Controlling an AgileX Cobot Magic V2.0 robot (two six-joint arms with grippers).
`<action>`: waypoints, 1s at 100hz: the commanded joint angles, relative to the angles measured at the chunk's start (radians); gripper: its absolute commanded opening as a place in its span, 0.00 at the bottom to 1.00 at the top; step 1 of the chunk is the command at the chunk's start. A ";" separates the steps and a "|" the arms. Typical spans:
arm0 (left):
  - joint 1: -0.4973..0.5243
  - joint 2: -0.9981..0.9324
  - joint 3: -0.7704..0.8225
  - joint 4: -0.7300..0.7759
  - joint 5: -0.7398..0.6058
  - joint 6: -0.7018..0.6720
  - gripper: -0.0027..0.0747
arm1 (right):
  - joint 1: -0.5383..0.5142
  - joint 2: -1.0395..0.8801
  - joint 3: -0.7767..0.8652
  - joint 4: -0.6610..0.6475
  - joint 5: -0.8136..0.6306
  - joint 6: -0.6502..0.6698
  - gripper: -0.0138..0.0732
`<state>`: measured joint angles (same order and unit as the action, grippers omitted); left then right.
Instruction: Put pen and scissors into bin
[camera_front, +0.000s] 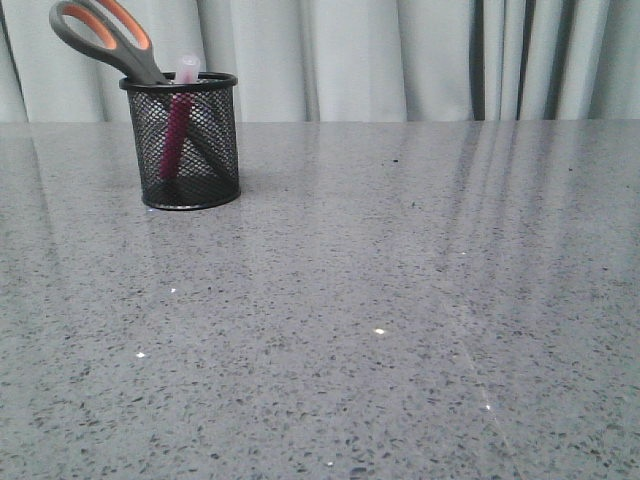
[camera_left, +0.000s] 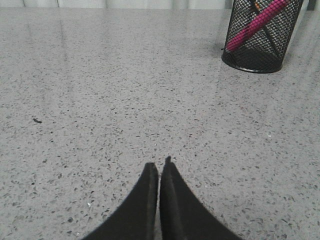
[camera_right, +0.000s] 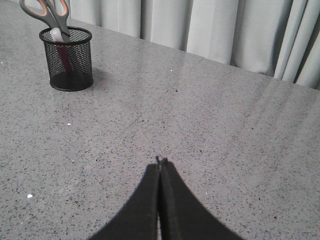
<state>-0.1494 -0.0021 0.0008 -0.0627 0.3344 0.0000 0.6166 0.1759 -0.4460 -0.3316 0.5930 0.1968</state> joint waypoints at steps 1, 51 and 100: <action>0.001 -0.028 0.024 -0.012 -0.065 0.000 0.01 | -0.005 0.012 -0.025 -0.019 -0.066 -0.007 0.08; 0.001 -0.028 0.024 -0.012 -0.065 0.000 0.01 | -0.005 0.012 -0.021 -0.019 -0.066 -0.007 0.08; 0.001 -0.028 0.024 -0.012 -0.065 0.000 0.01 | -0.068 -0.048 0.342 0.095 -0.529 -0.007 0.08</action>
<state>-0.1494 -0.0021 0.0008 -0.0649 0.3344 0.0000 0.5899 0.1216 -0.1443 -0.3150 0.2785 0.1944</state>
